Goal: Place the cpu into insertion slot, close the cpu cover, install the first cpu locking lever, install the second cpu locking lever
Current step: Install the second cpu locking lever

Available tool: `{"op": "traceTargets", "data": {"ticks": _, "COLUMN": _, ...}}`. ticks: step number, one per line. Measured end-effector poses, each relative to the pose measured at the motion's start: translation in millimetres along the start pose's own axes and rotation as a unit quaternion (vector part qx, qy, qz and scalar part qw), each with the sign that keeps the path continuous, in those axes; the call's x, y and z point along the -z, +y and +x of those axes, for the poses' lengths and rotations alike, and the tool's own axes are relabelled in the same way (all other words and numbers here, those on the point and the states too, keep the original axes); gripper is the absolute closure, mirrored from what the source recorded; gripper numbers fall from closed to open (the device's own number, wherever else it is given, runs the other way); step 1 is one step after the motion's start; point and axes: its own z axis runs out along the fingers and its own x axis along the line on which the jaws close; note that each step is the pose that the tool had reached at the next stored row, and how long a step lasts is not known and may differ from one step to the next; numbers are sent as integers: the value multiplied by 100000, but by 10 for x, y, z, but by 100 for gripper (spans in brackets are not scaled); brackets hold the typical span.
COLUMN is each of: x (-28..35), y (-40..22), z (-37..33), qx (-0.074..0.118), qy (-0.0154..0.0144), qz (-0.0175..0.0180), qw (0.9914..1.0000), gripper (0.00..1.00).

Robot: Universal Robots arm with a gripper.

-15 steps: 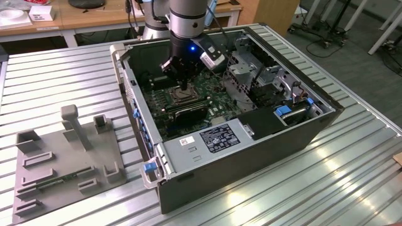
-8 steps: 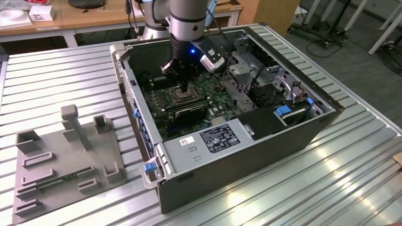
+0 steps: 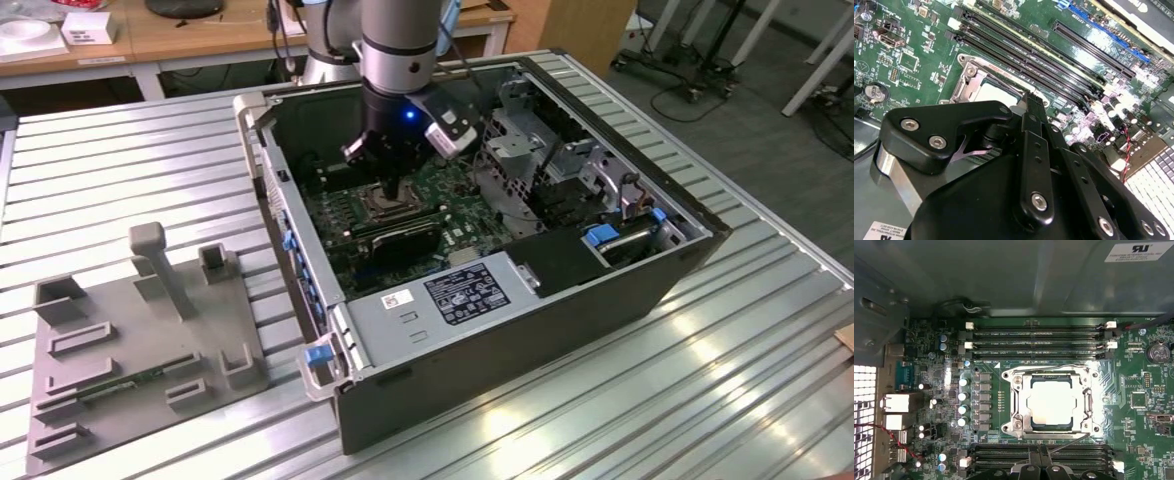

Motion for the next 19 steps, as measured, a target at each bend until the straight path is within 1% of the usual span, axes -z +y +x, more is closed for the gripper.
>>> {"op": "traceTargets", "data": {"ticks": 5, "x": -60, "y": -4, "z": 19, "qx": 10, "qy": -240, "qz": -6, "qw": 100000, "gripper": 89}}
{"op": "traceTargets", "data": {"ticks": 11, "x": -130, "y": -14, "z": 71, "qx": 28, "qy": -609, "qz": -6, "qw": 99998, "gripper": 89}}
{"op": "traceTargets", "data": {"ticks": 13, "x": -151, "y": -19, "z": 98, "qx": 35, "qy": -749, "qz": -6, "qw": 99997, "gripper": 89}}
{"op": "traceTargets", "data": {"ticks": 17, "x": -196, "y": -28, "z": 185, "qx": 40, "qy": -1054, "qz": -20, "qw": 99994, "gripper": 89}}
{"op": "traceTargets", "data": {"ticks": 19, "x": -218, "y": -32, "z": 213, "qx": 54, "qy": -1231, "qz": -24, "qw": 99992, "gripper": 89}}
